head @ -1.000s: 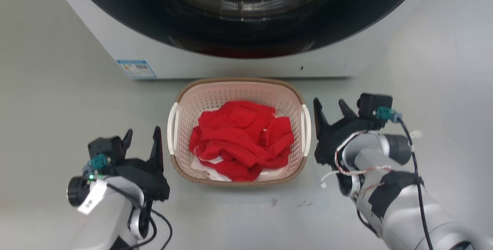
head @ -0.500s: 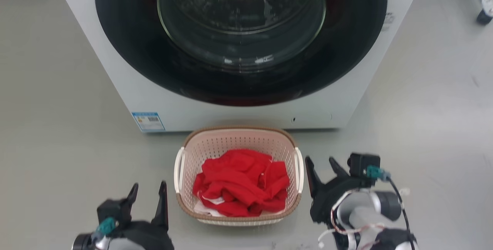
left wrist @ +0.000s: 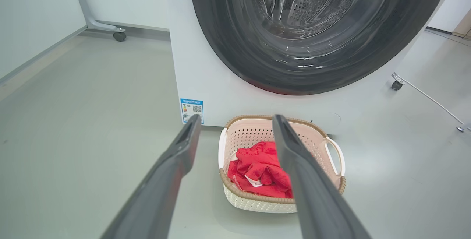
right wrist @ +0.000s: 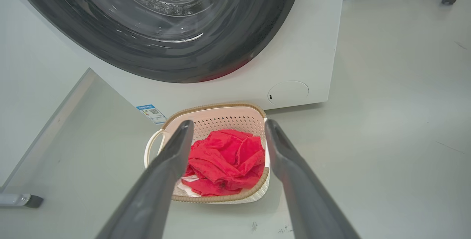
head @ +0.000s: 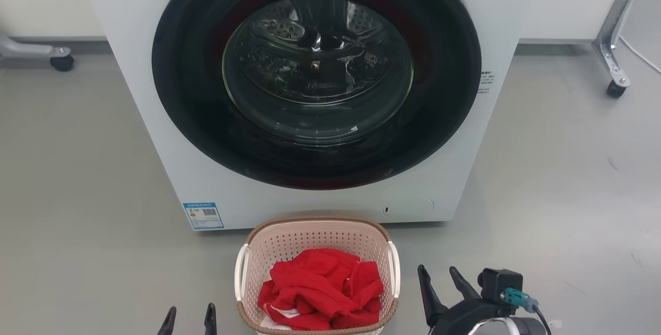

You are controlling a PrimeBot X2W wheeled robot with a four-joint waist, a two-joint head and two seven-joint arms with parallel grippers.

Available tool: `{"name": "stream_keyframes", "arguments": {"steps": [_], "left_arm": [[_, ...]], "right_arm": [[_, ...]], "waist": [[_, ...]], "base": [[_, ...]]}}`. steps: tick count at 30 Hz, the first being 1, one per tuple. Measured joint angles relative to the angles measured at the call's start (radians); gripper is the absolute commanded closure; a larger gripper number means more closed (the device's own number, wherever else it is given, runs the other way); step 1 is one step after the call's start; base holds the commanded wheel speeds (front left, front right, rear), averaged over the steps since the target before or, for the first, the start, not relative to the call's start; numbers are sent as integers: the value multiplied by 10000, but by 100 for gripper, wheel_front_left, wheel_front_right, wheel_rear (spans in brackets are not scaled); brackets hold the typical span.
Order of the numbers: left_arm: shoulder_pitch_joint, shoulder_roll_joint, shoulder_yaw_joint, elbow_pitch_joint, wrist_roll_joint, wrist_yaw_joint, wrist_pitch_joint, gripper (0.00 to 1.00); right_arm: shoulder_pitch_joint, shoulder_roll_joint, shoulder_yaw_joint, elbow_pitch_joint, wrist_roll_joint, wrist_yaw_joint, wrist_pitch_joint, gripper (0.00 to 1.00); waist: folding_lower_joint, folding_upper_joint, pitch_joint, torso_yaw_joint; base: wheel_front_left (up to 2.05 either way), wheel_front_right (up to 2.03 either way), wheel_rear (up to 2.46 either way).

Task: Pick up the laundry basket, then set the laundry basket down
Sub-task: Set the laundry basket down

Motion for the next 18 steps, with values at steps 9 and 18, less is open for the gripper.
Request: {"name": "stream_keyframes", "arguments": {"steps": [9,18], "left_arm": [[826,-228,426,-1321,516,82,2,0],[1440,-462,708,-2242,842,84,0,0]], "right_arm": [[1346,-15,-1266,-1653,-1398,-2,-2,0],[2595,12,-2382,-3296,-2767,-2,-2,0]], "waist": [[1,1,-270,-127],[1,1,-327,-152]], "base": [[0,0,0],[0,0,0]]}}
